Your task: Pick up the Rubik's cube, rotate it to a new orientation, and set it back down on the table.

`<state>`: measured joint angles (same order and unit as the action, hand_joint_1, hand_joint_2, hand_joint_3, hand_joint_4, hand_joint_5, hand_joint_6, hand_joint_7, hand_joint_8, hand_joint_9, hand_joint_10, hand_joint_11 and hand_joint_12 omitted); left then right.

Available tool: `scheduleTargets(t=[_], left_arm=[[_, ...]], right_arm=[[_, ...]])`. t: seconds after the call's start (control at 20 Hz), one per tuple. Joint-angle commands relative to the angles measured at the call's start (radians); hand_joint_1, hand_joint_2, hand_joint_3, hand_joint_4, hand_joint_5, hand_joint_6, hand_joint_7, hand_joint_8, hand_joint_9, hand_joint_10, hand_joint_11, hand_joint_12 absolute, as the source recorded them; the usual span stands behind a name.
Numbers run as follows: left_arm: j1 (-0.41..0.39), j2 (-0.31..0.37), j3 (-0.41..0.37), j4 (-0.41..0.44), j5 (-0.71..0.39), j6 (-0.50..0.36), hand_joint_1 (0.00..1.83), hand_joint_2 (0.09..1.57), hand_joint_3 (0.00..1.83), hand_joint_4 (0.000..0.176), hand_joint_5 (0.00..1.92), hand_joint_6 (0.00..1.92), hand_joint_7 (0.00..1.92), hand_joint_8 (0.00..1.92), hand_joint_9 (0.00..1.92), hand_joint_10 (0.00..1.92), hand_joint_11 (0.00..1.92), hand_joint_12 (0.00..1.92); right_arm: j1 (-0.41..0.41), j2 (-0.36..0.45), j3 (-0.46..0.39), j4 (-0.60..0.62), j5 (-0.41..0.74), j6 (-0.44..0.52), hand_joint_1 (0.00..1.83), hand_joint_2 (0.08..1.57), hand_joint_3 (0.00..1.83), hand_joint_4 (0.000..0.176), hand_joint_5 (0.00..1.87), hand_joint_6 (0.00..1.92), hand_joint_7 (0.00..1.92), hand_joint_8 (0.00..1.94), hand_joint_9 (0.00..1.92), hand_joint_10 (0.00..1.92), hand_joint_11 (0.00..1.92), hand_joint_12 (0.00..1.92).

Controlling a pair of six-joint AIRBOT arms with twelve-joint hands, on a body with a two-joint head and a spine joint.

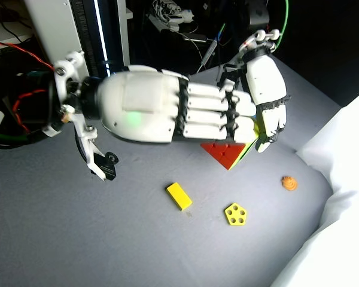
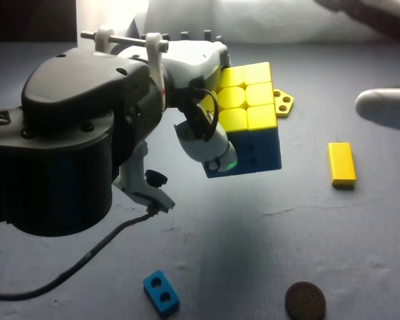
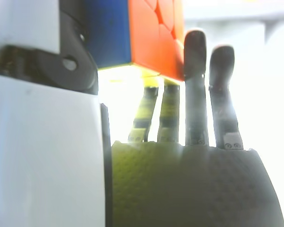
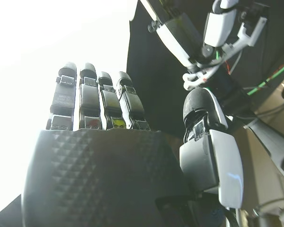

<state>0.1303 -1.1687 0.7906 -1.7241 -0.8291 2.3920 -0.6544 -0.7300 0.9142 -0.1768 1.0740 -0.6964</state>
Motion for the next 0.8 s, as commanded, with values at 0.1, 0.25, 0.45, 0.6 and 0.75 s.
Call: scheduleTargets(t=[0.1, 0.25, 0.45, 0.6, 0.75], left_arm=[[-0.025, 0.022, -0.023, 0.073, -0.009, 0.026, 1.07, 1.36, 0.0, 0.0, 0.44, 1.75, 0.64, 1.57, 0.43, 1.53, 0.28, 1.78], [-0.019, 0.027, -0.043, 0.073, -0.009, 0.056, 1.07, 1.37, 0.0, 0.0, 0.43, 1.75, 0.62, 1.6, 0.41, 1.54, 0.27, 1.8], [-0.011, 0.027, -0.049, 0.088, -0.008, 0.072, 1.29, 1.28, 0.0, 0.0, 0.2, 1.55, 0.65, 1.53, 0.4, 1.54, 0.24, 1.79], [-0.011, 0.027, -0.044, 0.097, -0.008, 0.076, 1.08, 1.36, 0.01, 0.0, 0.45, 1.74, 0.63, 1.56, 0.42, 1.51, 0.27, 1.79], [-0.012, 0.027, -0.042, 0.098, -0.008, 0.076, 1.08, 1.35, 0.0, 0.0, 0.49, 1.68, 0.64, 1.58, 0.43, 1.53, 0.3, 1.78]], right_arm=[[0.008, 0.01, -0.001, 0.012, 0.132, 0.005, 0.0, 1.27, 0.0, 0.0, 0.2, 0.04, 0.35, 0.05, 0.3, 0.08, 0.0, 0.73], [0.01, 0.017, -0.005, -0.022, 0.132, 0.005, 0.0, 1.25, 0.0, 0.0, 0.25, 0.01, 0.64, 0.18, 0.33, 0.98, 0.0, 1.45], [0.029, 0.017, -0.025, -0.065, 0.06, 0.005, 0.0, 1.26, 0.0, 0.0, 0.24, 0.0, 0.51, 0.9, 0.39, 1.55, 0.14, 1.89], [0.038, 0.015, -0.034, -0.1, 0.029, 0.003, 0.03, 1.27, 0.0, 0.0, 0.14, 0.0, 0.48, 1.43, 0.44, 1.87, 0.39, 1.92], [0.038, 0.014, -0.051, -0.121, 0.003, -0.036, 0.03, 1.27, 0.0, 0.0, 0.1, 0.0, 0.49, 1.51, 0.48, 1.92, 0.41, 1.92]])
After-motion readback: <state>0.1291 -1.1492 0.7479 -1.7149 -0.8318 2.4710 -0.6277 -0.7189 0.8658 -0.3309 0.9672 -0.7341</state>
